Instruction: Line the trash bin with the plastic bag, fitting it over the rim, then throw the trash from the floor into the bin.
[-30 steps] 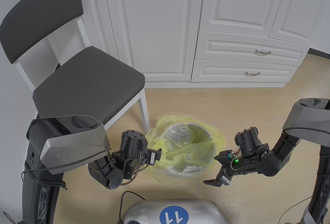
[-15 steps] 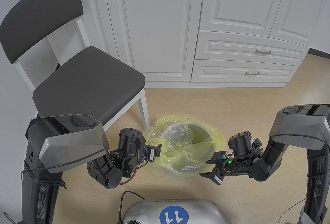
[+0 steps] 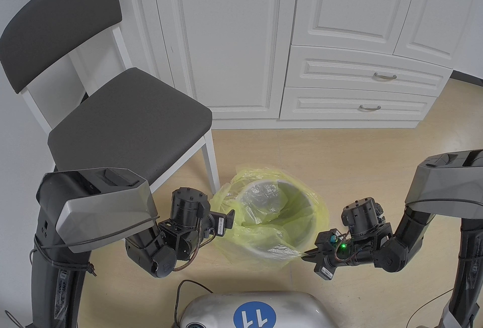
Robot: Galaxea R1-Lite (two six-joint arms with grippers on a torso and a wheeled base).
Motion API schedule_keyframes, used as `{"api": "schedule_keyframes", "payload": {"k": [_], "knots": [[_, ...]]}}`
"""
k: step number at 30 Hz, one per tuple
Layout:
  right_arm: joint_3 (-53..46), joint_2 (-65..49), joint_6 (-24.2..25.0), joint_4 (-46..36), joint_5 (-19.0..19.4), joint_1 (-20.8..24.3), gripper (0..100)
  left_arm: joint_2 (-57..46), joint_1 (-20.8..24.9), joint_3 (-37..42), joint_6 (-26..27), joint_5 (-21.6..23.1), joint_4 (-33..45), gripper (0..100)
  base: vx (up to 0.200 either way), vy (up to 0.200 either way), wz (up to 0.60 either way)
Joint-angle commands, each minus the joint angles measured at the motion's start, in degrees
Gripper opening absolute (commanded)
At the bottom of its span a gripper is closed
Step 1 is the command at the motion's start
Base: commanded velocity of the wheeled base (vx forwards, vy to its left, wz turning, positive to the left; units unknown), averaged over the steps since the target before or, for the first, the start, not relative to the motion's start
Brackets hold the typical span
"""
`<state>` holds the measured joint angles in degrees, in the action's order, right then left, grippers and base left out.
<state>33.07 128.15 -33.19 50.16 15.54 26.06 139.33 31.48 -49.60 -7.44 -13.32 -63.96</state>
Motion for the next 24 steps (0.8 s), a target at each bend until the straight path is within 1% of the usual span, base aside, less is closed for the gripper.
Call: {"api": "schedule_keyframes", "payload": {"k": [1,8,11,14,18,21,22,23,24], "knots": [[-1.52,-2.99,-0.82,-1.21,0.01,0.30,0,-0.02,-0.19,1.09,0.05,-0.04,-1.51,100,0.000,0.000,0.00],[-2.14,-7.83,-2.40,-5.87,0.10,0.30,0,-0.28,-0.89,1.97,-0.03,-0.04,-2.92,100,0.000,0.000,0.00],[-2.05,-7.30,-2.66,-7.01,0.10,0.39,0,-0.81,-1.15,2.23,0.05,0.05,-3.18,100,0.000,0.000,0.00],[-0.11,-1.23,-4.07,-7.71,-0.07,0.30,0,-1.51,-1.15,2.93,0.05,0.05,-3.18,100,0.000,0.000,0.00],[1.47,2.63,-4.60,-7.80,-0.78,-0.31,0,-1.60,-1.07,3.29,0.05,0.05,-3.18,100,0.000,0.000,0.00],[4.19,6.33,-4.25,-7.89,-2.97,-0.93,0,-1.25,-1.07,3.11,0.05,0.93,-3.18,100,0.000,0.000,0.00],[4.28,6.50,-4.25,-7.89,-3.15,-0.93,0,-1.25,-1.07,3.02,0.05,1.02,-3.18,100,0.000,0.000,0.00],[5.34,8.35,-3.89,-7.45,-4.91,-0.84,0,-1.07,-1.07,2.85,-0.03,1.28,-3.18,100,0.000,0.000,0.00],[6.04,9.40,-3.81,-7.19,-5.44,-0.75,0,-0.99,-1.07,2.67,-0.03,1.28,-3.18,100,0.000,0.000,0.00]]}}
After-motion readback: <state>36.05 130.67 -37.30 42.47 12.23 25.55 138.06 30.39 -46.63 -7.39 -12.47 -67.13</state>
